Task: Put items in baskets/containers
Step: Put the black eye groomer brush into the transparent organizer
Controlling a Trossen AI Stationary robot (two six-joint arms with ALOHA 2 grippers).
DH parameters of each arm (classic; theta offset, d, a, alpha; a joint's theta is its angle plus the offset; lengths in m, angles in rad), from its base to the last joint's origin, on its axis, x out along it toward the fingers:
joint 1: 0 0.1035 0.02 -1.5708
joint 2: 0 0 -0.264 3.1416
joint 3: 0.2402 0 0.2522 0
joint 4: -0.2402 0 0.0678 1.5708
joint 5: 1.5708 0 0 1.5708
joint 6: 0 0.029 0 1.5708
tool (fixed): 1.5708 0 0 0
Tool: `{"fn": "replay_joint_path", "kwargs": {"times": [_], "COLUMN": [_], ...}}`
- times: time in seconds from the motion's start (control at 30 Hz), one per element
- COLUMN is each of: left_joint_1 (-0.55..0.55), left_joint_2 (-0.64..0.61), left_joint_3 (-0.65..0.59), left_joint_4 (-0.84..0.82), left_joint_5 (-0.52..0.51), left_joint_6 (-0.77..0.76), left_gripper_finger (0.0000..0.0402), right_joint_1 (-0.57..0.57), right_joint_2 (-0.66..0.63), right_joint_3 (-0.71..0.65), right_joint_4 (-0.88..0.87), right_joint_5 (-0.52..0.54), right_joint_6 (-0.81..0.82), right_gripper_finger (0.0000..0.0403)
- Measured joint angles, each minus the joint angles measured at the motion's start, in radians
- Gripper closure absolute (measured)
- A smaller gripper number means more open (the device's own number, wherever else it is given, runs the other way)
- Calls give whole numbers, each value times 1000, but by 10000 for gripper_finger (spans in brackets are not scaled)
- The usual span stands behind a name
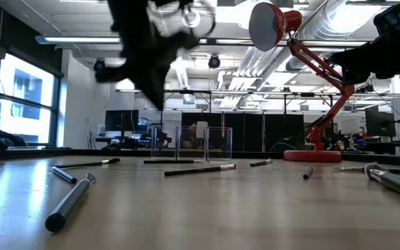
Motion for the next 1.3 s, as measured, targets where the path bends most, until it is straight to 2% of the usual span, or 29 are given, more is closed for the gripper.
{"fn": "replay_joint_path", "kwargs": {"times": [0.17, 0.3, 0.43, 0.6, 0.7, 0.77, 0.87, 0.93, 1.1, 1.2, 1.3], "left_joint_1": [-103, -177, -235, -275, -286, -285, -285, -285, -285, -285, -275], "left_joint_2": [-1, -2, -2, 12, 19, 17, 16, 16, -26, -98, -182], "left_joint_3": [123, 158, 158, 143, 79, 29, -45, -84, -192, -275, -355], "left_joint_4": [7, 12, 11, 2, -30, -11, 27, 63, 99, 104, 125], "left_joint_5": [-55, -37, -30, -59, -50, -10, 48, 72, 101, 95, 65], "left_joint_6": [-21, -83, -185, -177, -205, -218, -182, -158, -89, -48, -41], "left_gripper_finger": [401, 401, 401, 401, 401, 401, 401, 402, 401, 401, 402], "right_joint_1": [0, 0, 0, 7, 48, 94, 174, 228, 341, 364, 362], "right_joint_2": [0, 0, 0, 6, 30, 68, 183, 304, 703, 960, 1185], "right_joint_3": [0, 0, 0, 2, 33, 76, 152, 213, 416, 596, 784], "right_joint_4": [0, 1, 0, 9, 7, 17, -11, -8, -62, -259, -531], "right_joint_5": [0, 0, -8, 1, -7, 10, 127, 231, 427, 437, 394], "right_joint_6": [0, 4, 133, 310, 395, 396, 392, 381, 442, 566, 759], "right_gripper_finger": [395, 398, 398, 401, 402, 402, 402, 402, 402, 403, 403]}}
